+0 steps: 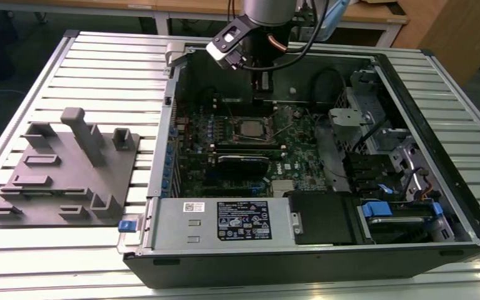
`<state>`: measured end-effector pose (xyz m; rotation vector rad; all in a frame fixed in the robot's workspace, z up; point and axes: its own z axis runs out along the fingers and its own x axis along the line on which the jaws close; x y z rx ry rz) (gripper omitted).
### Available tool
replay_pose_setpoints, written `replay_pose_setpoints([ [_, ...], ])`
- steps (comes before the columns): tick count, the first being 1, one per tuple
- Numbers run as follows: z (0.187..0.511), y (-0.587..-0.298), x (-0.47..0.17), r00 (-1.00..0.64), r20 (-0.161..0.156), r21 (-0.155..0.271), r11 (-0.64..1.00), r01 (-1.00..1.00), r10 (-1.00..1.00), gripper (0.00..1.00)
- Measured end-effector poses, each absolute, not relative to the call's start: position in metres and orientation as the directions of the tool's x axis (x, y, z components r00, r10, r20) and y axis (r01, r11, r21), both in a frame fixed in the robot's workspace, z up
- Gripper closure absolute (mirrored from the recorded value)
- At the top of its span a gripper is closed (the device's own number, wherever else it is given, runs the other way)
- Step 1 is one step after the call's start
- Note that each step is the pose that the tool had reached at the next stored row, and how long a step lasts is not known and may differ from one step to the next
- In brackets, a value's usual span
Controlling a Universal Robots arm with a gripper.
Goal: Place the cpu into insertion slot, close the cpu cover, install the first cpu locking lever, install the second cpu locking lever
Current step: 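Close the cpu cover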
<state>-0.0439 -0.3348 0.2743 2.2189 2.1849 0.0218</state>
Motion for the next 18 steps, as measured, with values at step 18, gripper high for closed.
replay_pose_setpoints([
  [18, 0.2744, -0.3348, -0.0414, 0.016, -0.009, 0.029, -0.015, 0.999, 1.0, 0.9],
])
